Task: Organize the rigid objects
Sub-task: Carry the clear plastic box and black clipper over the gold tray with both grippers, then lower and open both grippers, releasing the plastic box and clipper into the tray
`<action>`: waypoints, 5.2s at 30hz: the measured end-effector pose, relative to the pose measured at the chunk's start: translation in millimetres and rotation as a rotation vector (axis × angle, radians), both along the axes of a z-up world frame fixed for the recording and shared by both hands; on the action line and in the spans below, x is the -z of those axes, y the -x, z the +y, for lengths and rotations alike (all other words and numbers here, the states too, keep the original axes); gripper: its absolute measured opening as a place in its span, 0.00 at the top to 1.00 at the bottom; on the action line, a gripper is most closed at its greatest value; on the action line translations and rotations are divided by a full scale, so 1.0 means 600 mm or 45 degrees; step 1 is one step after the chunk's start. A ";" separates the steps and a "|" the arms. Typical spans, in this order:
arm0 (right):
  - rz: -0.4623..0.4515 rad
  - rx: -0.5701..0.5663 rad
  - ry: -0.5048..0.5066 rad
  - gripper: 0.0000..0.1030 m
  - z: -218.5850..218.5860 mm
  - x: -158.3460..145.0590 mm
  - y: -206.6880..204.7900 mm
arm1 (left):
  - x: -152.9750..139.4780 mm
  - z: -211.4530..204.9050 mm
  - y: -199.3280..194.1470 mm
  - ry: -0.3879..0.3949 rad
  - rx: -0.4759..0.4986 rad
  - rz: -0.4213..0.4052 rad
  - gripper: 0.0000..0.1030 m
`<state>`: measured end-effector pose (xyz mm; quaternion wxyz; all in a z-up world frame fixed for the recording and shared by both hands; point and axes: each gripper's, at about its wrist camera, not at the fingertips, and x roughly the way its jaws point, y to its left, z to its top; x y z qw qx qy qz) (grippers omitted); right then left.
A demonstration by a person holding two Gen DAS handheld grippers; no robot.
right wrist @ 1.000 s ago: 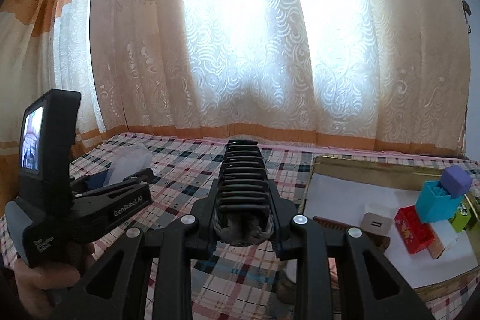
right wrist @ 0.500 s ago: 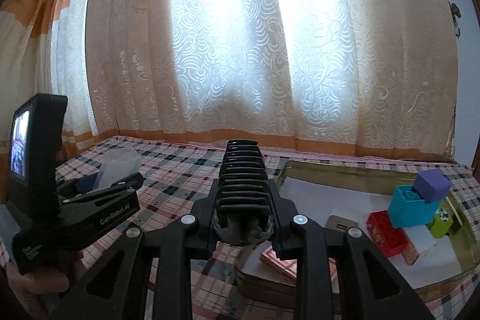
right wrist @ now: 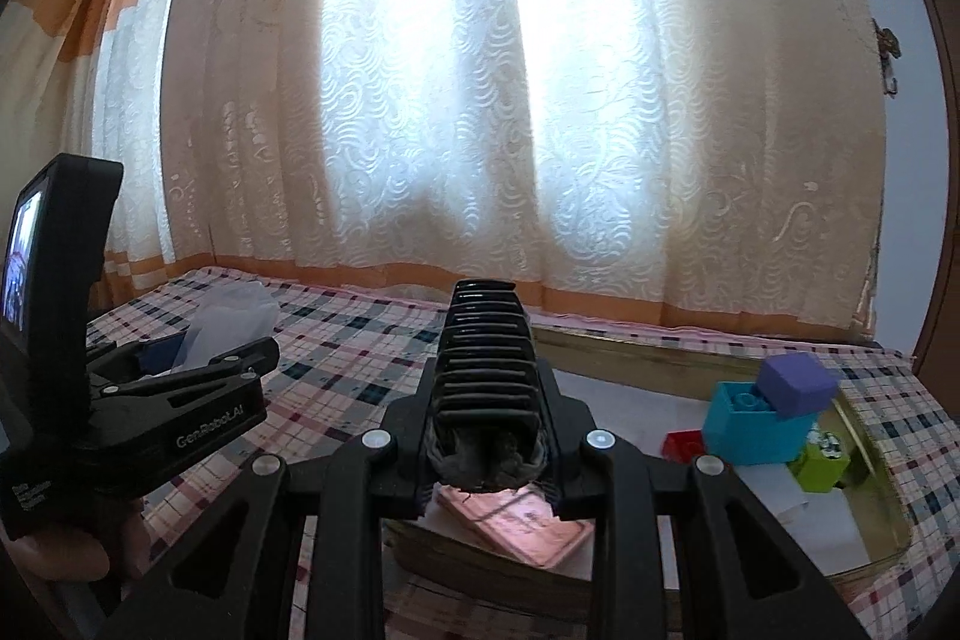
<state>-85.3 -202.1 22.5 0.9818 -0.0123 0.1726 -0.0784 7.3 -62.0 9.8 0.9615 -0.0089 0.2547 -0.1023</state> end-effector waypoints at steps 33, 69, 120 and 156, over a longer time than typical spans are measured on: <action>-0.036 0.304 0.023 0.71 -0.202 -0.012 0.086 | -0.037 -0.220 0.063 -0.012 0.297 -0.091 0.47; -0.013 0.401 0.018 0.71 -0.275 -0.013 0.110 | -0.030 -0.315 0.074 -0.024 0.396 -0.054 0.47; 0.246 0.178 -0.212 0.71 -0.256 0.026 -0.035 | 0.028 -0.291 -0.012 -0.104 0.292 0.182 0.47; 0.262 0.040 -0.456 0.69 -0.243 0.041 -0.041 | 0.036 -0.298 -0.007 -0.208 0.302 0.133 0.47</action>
